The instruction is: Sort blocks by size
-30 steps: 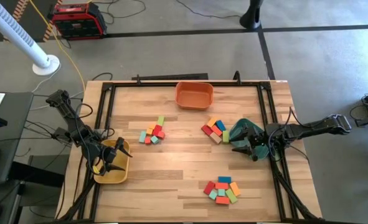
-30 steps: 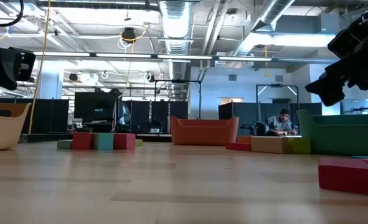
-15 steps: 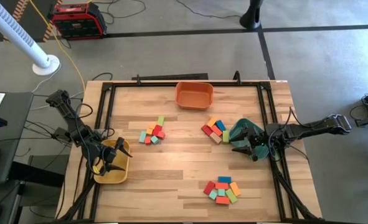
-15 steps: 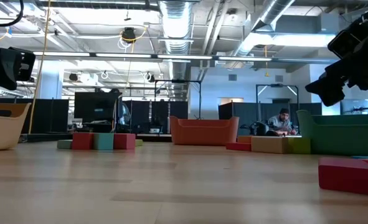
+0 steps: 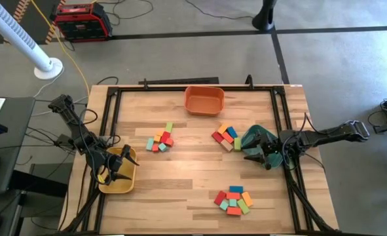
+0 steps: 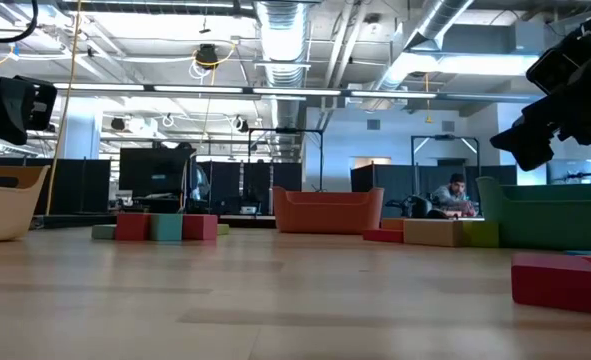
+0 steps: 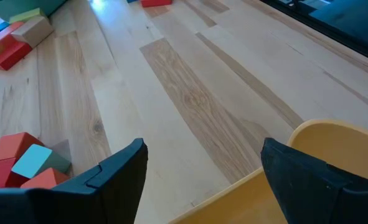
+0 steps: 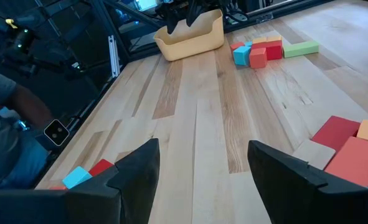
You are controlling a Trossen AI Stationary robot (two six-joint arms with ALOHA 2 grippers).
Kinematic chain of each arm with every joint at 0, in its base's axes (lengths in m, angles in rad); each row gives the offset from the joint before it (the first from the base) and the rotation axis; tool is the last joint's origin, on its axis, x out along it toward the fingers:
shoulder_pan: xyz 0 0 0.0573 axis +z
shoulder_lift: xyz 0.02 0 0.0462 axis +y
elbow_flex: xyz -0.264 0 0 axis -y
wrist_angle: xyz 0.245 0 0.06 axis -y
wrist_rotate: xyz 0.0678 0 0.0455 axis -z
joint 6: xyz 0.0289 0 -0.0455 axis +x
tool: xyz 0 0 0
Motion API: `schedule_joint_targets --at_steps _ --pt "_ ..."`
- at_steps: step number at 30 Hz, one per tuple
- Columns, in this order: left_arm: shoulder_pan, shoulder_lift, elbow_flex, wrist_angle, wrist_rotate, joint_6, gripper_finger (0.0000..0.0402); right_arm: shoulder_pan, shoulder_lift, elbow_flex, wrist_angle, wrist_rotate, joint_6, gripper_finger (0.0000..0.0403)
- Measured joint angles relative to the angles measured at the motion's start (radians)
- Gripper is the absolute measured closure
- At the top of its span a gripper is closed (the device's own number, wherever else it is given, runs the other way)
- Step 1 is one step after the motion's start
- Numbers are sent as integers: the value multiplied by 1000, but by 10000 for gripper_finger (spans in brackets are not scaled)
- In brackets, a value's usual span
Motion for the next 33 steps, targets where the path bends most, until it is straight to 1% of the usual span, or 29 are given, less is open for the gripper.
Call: schedule_joint_targets --at_steps 22,27,33 --pt "0 0 0 0 0 0 100 -22 0 0 23 0 -1 132" --pt "0 0 0 0 0 0 100 -22 0 0 65 -1 -1 132" --pt "0 0 0 0 0 0 100 -22 0 0 214 0 -1 132"
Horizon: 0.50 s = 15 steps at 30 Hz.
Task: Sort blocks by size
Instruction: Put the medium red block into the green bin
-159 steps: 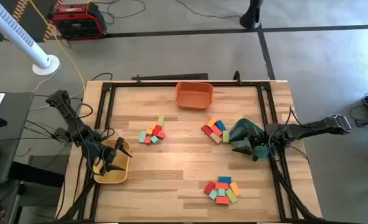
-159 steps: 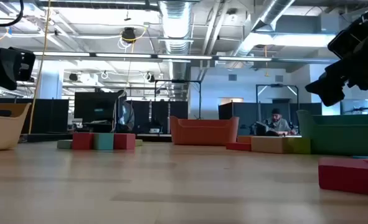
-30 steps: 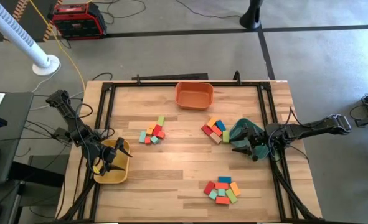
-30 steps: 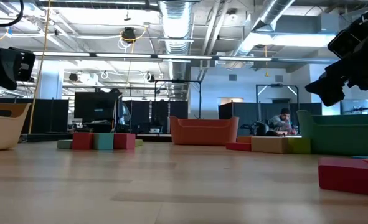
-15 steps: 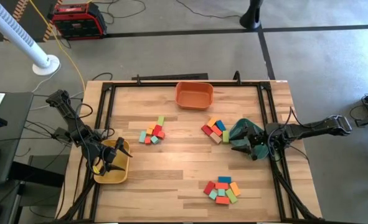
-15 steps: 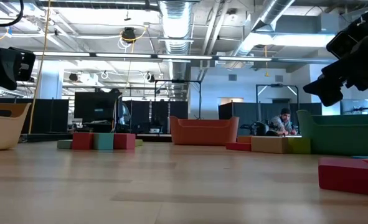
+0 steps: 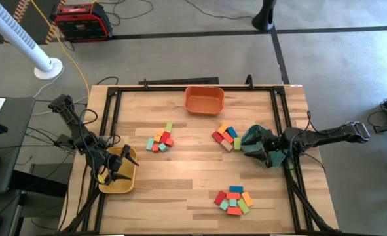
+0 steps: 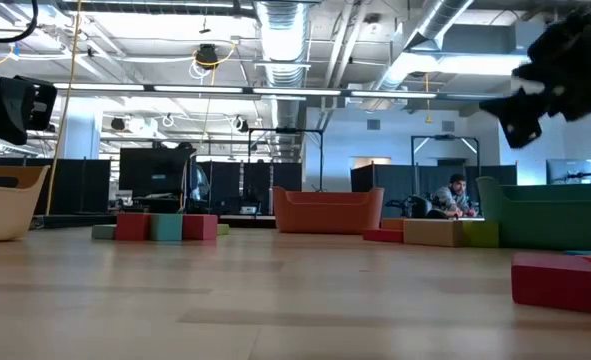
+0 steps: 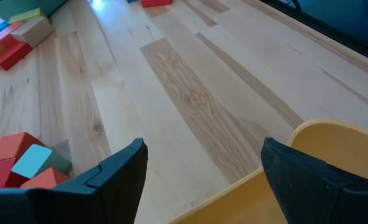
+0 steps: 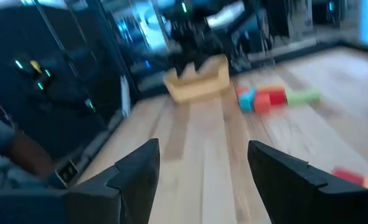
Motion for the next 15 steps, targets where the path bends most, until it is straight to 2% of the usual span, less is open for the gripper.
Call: schedule_joint_targets --at_steps 8,12,15 --pt "0 0 0 0 0 0 100 0 0 1 274 31 -3 132" --pt "0 0 0 0 0 0 100 0 10 35 281 70 -9 132" --pt "0 0 0 0 0 0 100 12 48 85 287 70 -84 132"
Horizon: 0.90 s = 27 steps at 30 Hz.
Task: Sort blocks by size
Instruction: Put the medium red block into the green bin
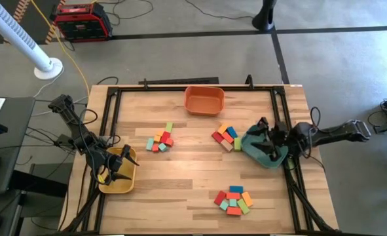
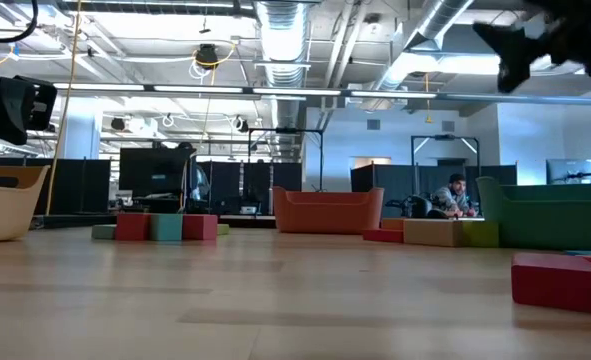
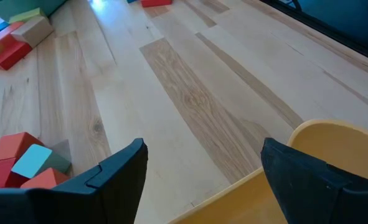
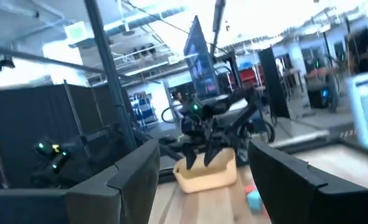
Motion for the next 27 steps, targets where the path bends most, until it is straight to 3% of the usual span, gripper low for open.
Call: schedule_joint_targets --at_steps 8,19,27 --pt "0 0 0 0 0 0 100 29 239 258 -55 2 -241 132" --pt "0 0 0 0 0 0 100 0 749 769 -692 13 -283 132" --pt "0 0 0 0 0 0 100 11 1084 1022 -1057 13 -283 132"
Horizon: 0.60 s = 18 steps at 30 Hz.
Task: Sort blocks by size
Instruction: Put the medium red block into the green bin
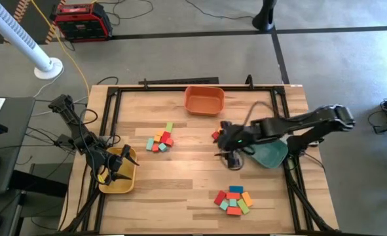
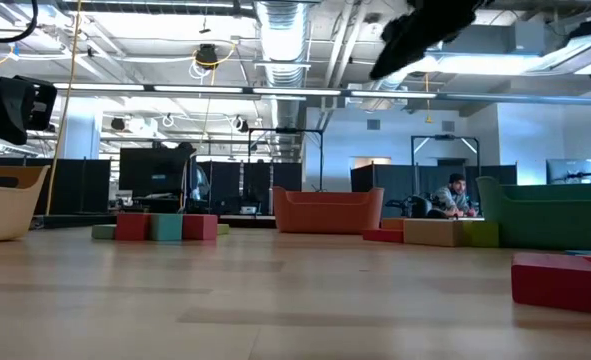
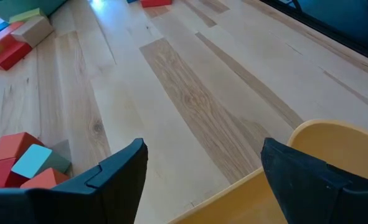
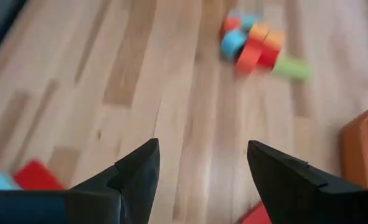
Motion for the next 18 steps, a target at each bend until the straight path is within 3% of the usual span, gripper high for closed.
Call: schedule_joint_targets --at_steps 10,18 --pt "0 0 0 0 0 0 100 -57 292 105 -218 0 8 132" --pt "0 0 0 0 0 0 100 -166 427 108 -236 0 16 132"
